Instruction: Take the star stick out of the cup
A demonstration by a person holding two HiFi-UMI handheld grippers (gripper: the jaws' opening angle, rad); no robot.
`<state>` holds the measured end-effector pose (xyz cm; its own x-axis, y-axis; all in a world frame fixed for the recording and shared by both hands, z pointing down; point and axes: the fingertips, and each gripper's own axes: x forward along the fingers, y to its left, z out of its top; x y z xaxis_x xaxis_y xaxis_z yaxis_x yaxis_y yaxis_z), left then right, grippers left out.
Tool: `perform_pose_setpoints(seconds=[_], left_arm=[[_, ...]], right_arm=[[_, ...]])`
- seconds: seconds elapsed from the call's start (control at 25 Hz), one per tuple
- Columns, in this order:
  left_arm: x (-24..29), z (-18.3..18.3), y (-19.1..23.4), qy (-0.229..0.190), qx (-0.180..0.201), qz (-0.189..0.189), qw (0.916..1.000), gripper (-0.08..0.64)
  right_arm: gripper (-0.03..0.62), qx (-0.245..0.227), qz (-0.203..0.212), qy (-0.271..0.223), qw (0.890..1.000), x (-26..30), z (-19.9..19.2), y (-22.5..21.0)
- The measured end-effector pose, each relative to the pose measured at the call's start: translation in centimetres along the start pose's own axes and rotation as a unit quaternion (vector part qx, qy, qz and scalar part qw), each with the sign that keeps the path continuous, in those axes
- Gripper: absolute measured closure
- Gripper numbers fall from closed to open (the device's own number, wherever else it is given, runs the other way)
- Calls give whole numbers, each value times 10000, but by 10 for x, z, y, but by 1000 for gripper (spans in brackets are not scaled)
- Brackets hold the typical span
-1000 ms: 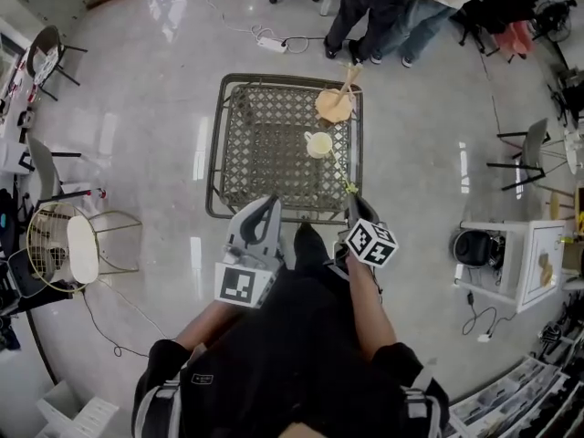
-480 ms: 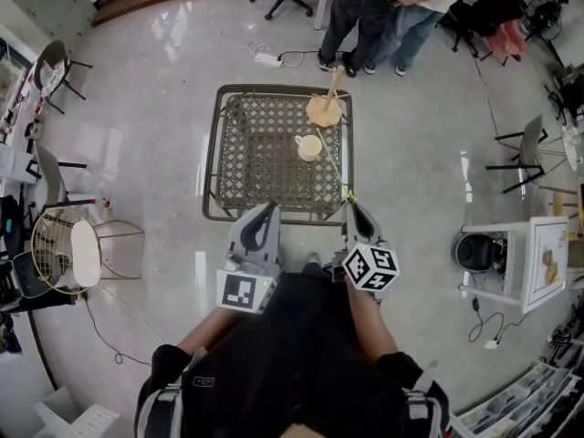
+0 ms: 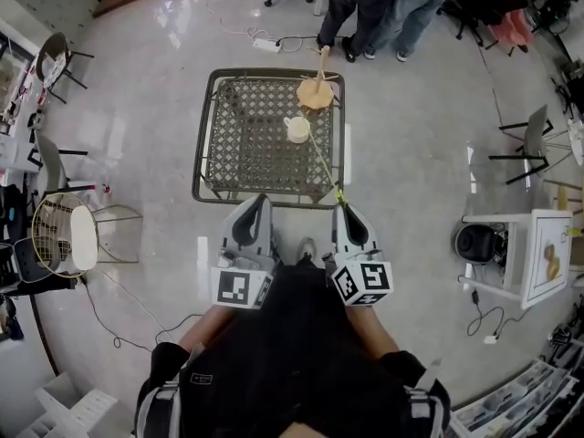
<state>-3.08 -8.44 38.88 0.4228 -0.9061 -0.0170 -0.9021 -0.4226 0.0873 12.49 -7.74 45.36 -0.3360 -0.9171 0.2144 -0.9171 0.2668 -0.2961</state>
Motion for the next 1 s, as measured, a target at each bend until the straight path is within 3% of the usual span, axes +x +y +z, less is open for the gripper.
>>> perform_pose_setpoints(seconds=[0.32, 1.0], left_arm=[[-4, -10, -11, 70, -28, 207, 9998, 545], [-10, -7, -10, 66, -18, 208, 9998, 545]], right_arm=[[571, 10, 138, 104, 9999, -13, -12, -12], [571, -28, 221, 104, 9997, -11, -8, -6]])
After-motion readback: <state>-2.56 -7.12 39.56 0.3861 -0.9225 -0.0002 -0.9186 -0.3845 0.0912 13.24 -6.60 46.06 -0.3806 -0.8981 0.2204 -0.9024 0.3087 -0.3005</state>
